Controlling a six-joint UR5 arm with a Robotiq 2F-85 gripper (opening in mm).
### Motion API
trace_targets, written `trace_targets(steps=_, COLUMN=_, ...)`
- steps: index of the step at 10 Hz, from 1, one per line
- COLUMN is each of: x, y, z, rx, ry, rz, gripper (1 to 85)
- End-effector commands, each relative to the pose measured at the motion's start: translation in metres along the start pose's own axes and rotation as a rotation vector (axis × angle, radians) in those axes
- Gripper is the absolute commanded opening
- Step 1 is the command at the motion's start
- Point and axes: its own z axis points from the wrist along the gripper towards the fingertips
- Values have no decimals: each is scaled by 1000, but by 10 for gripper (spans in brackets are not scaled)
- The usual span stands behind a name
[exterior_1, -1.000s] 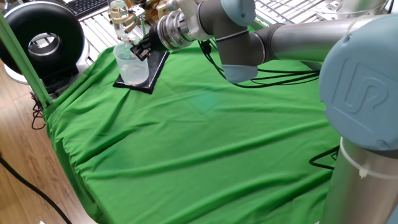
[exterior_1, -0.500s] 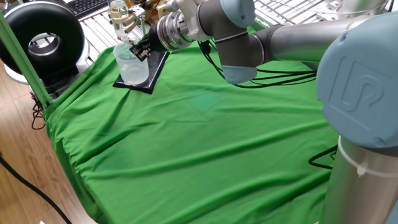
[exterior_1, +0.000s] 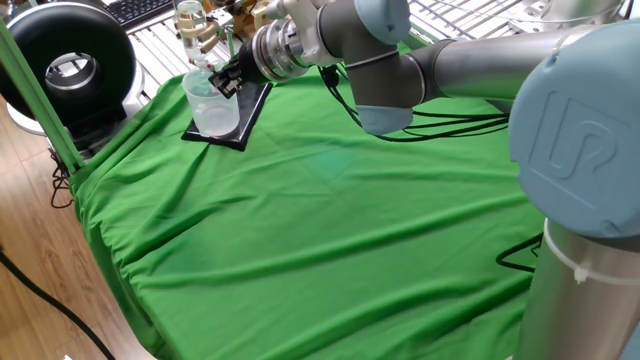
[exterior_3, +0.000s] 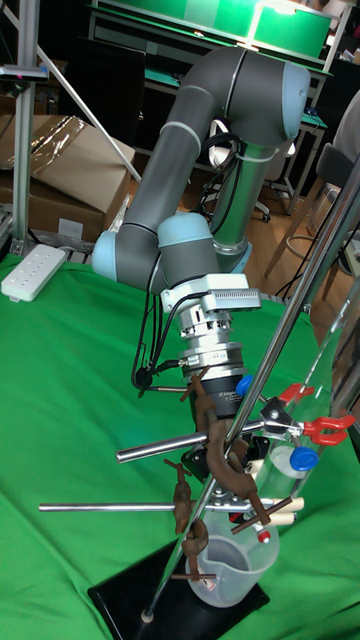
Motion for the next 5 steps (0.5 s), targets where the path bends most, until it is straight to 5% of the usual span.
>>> trace_targets(steps=1, x=2, y=-6, z=-1, rx=8, ry=-4, rz=-11, gripper=13)
trace_targets(steps=5, x=4, y=-9, z=-1, rx=16, ry=1, rz=-25, gripper=13)
